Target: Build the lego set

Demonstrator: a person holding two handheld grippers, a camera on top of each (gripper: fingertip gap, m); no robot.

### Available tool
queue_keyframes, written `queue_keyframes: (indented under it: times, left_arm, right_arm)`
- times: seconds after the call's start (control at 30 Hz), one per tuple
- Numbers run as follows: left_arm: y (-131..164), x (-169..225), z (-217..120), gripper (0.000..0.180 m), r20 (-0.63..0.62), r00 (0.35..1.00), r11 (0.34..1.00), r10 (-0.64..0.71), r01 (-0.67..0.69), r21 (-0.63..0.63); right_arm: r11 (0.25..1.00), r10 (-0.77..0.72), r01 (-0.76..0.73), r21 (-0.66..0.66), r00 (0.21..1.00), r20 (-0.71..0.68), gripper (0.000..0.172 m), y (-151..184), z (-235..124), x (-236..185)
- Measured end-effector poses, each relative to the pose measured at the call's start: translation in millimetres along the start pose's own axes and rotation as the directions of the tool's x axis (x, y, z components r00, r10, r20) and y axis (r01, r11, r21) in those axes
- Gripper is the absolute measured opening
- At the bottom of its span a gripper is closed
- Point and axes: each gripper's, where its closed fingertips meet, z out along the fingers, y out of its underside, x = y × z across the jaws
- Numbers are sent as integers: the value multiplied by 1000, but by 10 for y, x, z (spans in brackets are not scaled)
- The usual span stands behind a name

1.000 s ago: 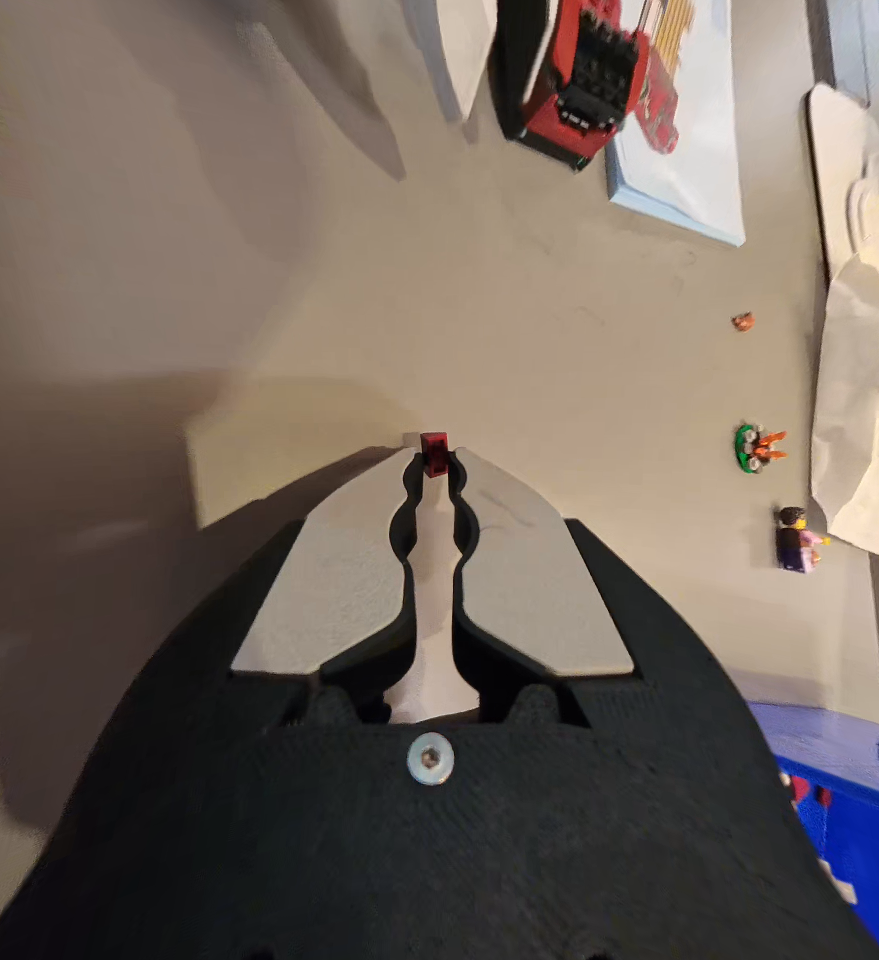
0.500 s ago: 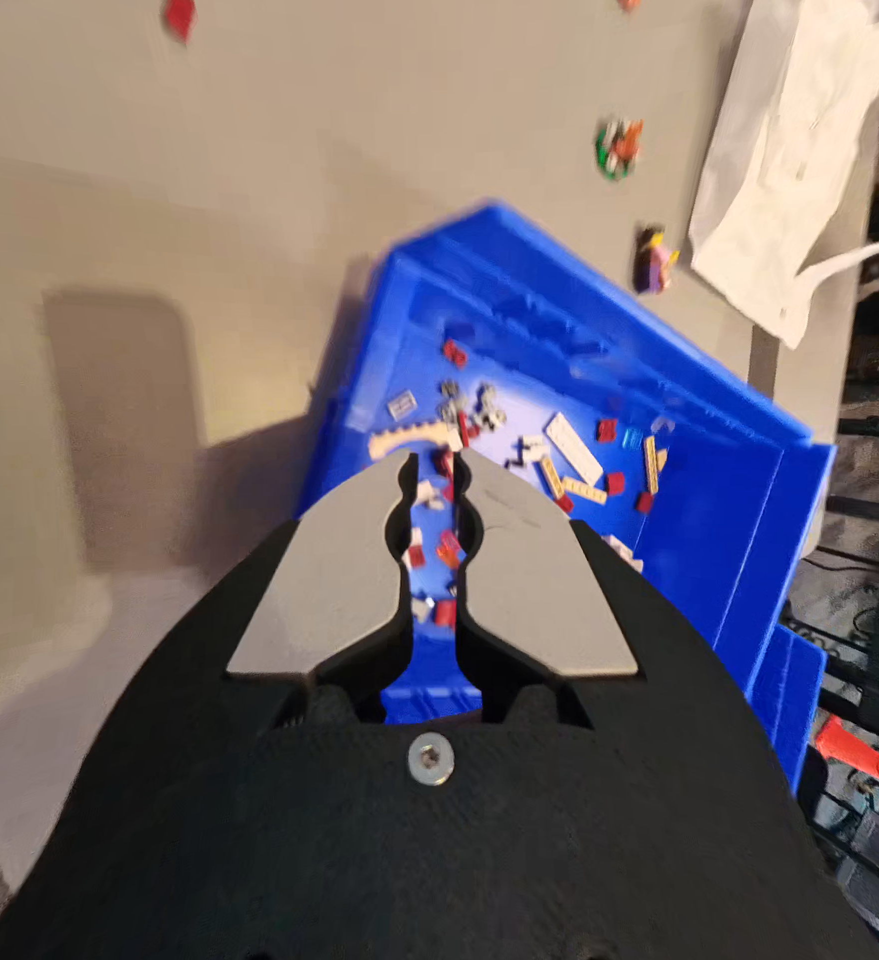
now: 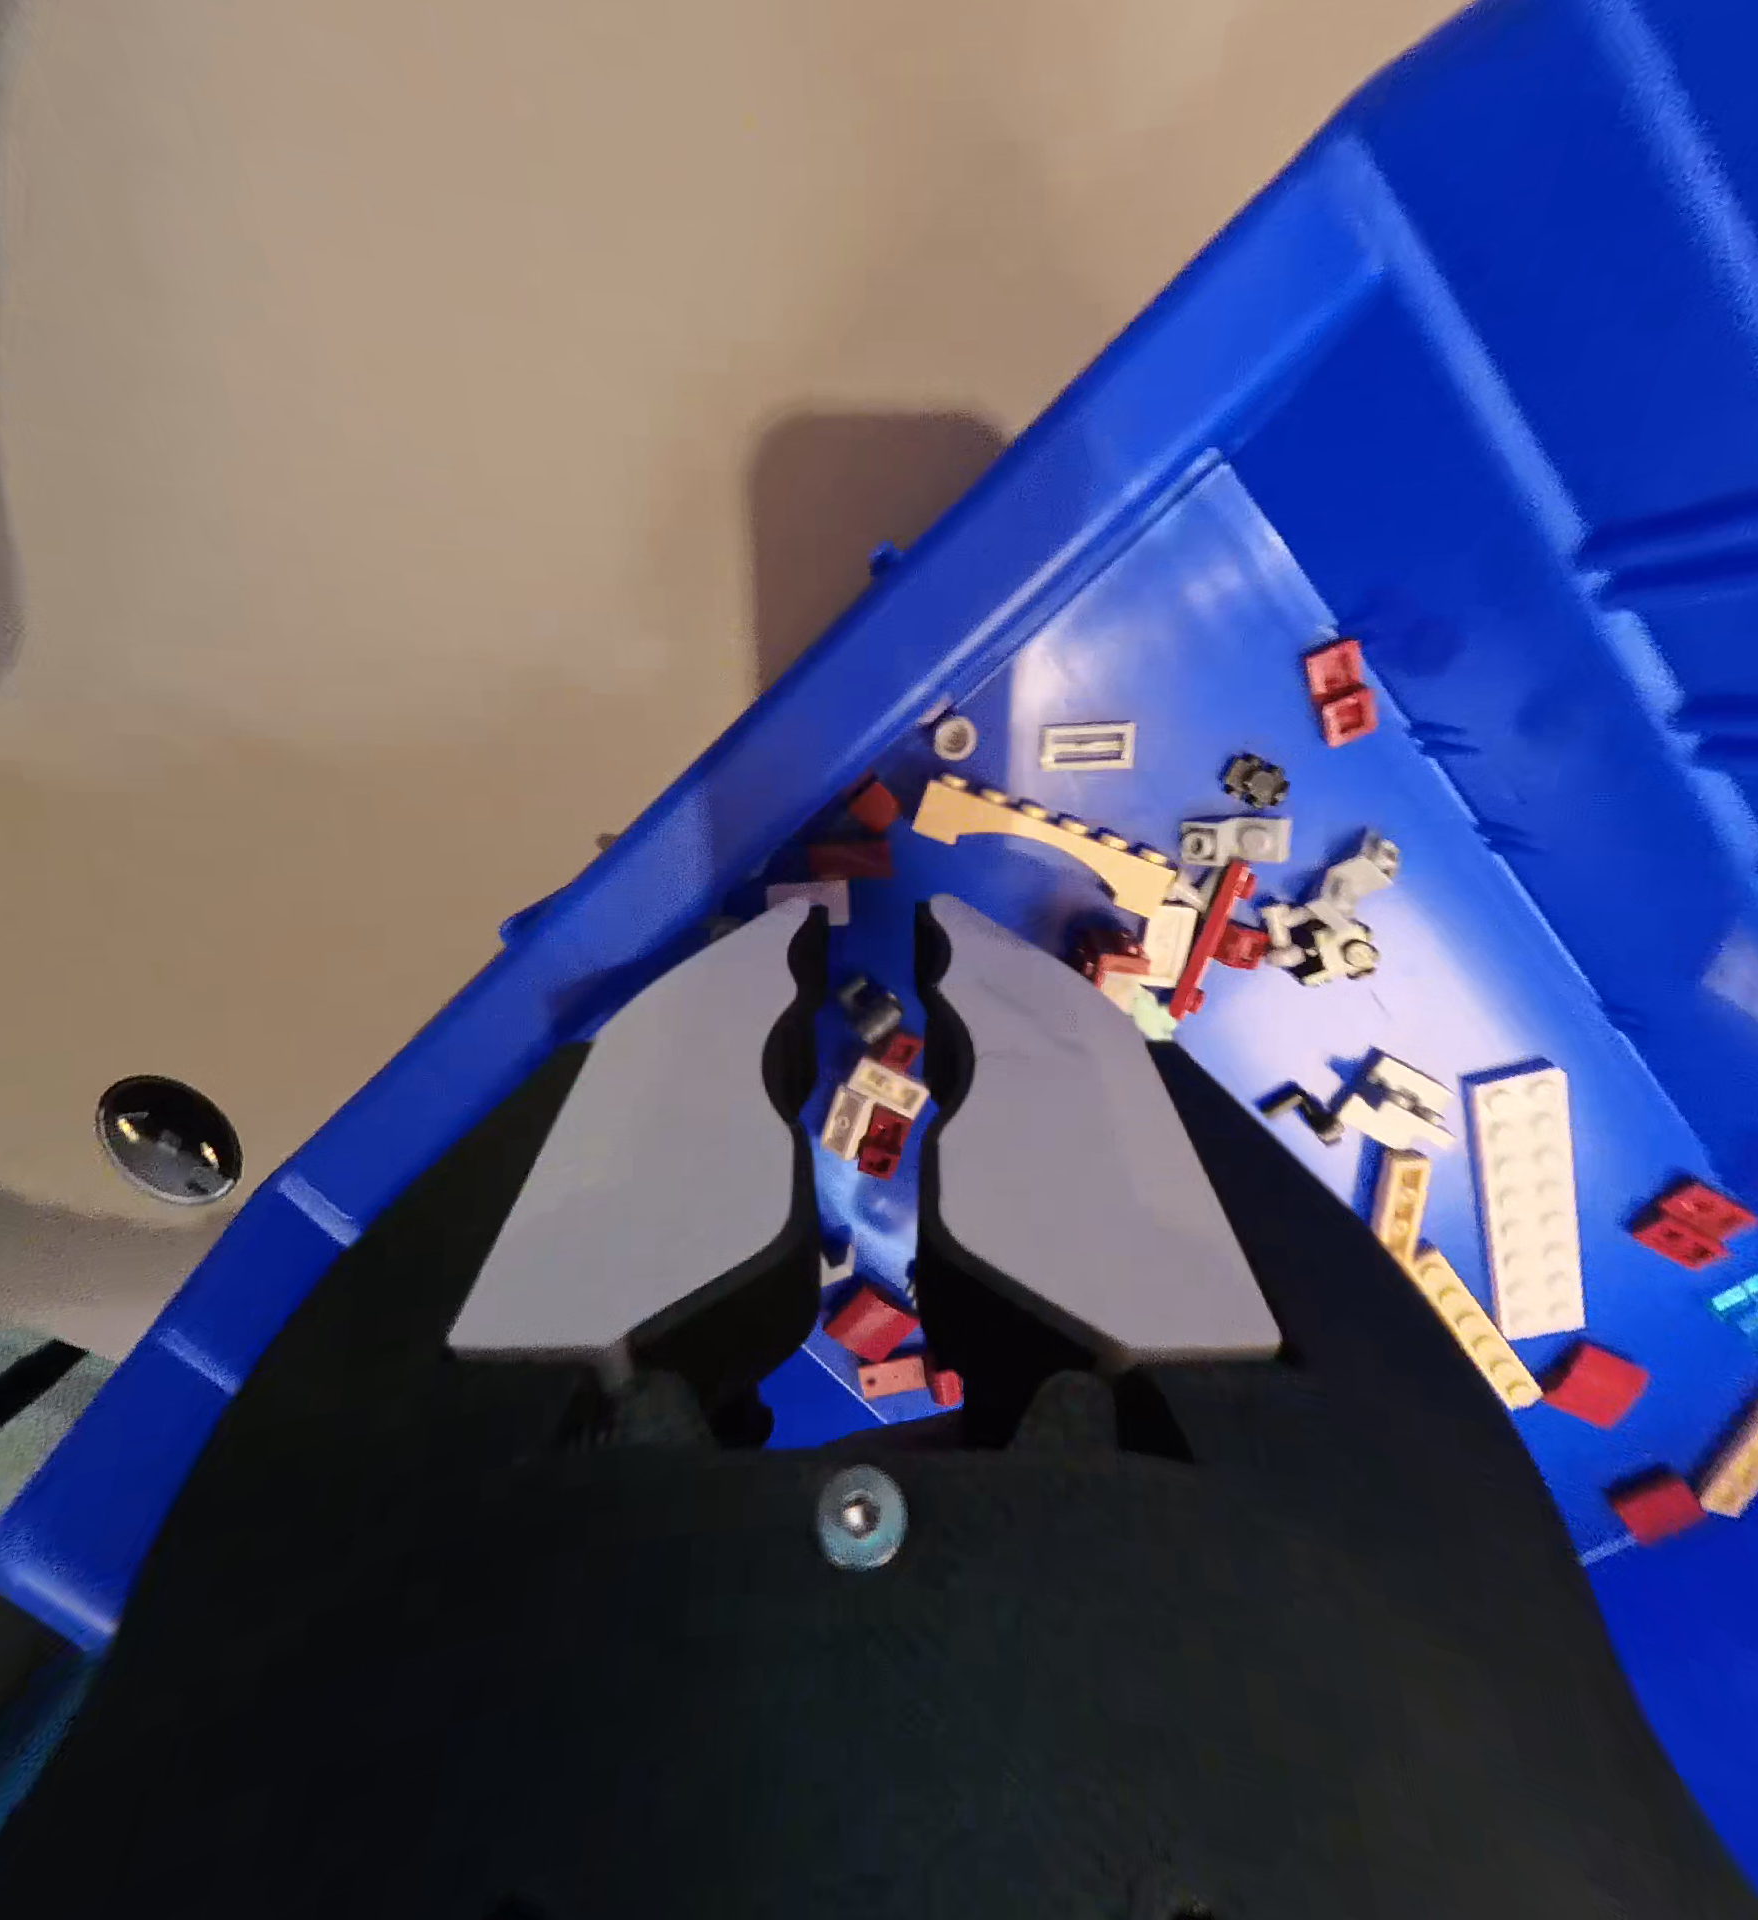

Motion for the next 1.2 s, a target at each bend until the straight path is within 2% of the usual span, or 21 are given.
queue_keyframes:
  times: [0.1, 0.27, 0.47, 0.6, 0.97, 1.07, 1.2]
  left_arm:
    - [44, 0, 52, 68, 17, 999, 999, 29, -29, -34]
    - [39, -54, 75, 68, 41, 999, 999, 28, -26, -41]
    - [49, -94, 55, 68, 56, 998, 999, 26, -24, -34]
    - [63, -96, 45, 68, 63, 997, 999, 37, -35, -31]
    - [74, -119, 42, 64, 75, 996, 999, 44, -42, -32]
    - [83, -118, 32, 64, 78, 996, 998, 51, -49, -35]
    - [91, -115, -12, 65, 81, 995, 998, 66, -64, -26]
  right_arm:
    - [999, -32, 32, 1, 998, 54, 17, 4, 64, -49]
    - [998, -55, 53, 28, 996, 69, 19, -8, 131, -42]
    - [997, -61, 61, 41, 998, 3, 19, -64, 146, 60]
    - [997, -78, 78, 0, 996, -48, 23, 16, 111, 116]
    - [992, -107, 110, 58, 993, -46, 25, -96, 146, 85]
    - [993, -94, 97, 67, 995, -44, 17, -104, 148, 88]
    - [997, -78, 79, 14, 995, -70, 16, -36, 121, 109]
